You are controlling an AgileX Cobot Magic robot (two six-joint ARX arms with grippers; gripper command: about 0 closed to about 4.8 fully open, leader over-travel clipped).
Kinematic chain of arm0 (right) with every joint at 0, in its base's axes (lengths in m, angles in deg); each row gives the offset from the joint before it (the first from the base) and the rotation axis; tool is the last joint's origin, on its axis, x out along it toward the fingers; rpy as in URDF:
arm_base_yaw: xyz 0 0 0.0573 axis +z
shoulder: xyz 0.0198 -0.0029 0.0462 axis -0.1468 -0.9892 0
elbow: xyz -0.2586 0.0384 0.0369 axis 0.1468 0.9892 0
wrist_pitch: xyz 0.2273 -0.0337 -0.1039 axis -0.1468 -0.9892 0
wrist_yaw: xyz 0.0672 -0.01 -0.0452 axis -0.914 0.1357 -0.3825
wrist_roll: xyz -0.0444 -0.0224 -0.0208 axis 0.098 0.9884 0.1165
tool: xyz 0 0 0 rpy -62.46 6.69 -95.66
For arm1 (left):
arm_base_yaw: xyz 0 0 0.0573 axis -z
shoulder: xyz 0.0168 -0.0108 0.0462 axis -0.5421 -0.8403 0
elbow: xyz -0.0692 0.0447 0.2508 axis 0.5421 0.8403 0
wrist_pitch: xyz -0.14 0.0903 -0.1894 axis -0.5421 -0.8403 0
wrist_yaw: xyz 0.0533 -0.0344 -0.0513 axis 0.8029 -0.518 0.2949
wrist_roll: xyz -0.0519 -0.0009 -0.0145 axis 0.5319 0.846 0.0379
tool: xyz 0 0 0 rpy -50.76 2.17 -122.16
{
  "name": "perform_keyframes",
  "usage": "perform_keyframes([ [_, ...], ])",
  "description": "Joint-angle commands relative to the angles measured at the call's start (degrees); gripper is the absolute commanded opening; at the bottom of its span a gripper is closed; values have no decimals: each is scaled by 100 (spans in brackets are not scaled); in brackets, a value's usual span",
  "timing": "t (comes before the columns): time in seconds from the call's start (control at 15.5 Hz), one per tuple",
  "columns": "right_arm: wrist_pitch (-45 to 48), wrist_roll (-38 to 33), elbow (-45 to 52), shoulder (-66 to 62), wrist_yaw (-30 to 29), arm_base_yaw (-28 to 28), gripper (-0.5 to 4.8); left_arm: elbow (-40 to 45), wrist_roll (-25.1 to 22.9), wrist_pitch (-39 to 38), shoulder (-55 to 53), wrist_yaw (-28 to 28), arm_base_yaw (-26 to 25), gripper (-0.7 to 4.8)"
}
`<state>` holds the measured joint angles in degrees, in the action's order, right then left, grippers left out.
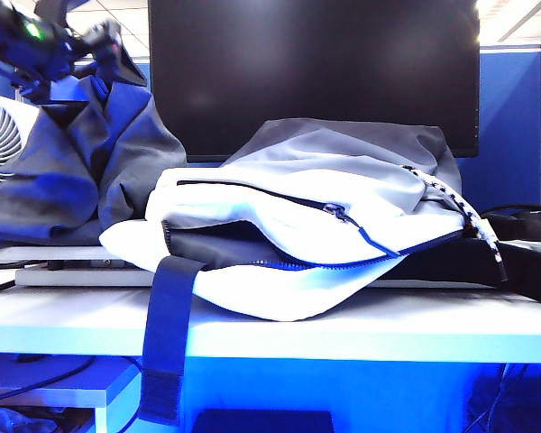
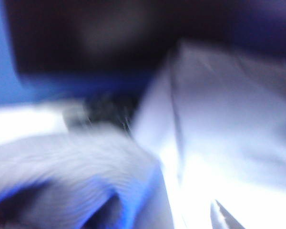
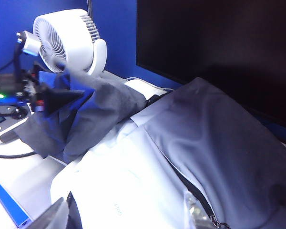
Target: Take the gray clothes out of the backpack.
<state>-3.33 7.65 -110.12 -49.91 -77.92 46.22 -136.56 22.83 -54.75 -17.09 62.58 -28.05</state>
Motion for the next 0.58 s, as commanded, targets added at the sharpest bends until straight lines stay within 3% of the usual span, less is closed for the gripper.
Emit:
perform_keyframes([
  [0.06,-94,-15,-17,50,44,-2,315,-9,-533,-1797,361,-61,-37,479],
  [0.13,-131,-15,-17,48,42,-2,315,-11,-1008,-2601,461,-46,-39,479],
  [0.26,-131,-17,-17,48,37,-2,315,-11,-1165,-3327,468,481,-37,479],
  [0.32,-136,-20,-17,48,37,-2,315,-11,-1266,-3639,474,490,-39,479],
  [0.58,-483,-22,-17,216,66,2,315,-9,-1351,-4616,1158,-439,-39,479],
])
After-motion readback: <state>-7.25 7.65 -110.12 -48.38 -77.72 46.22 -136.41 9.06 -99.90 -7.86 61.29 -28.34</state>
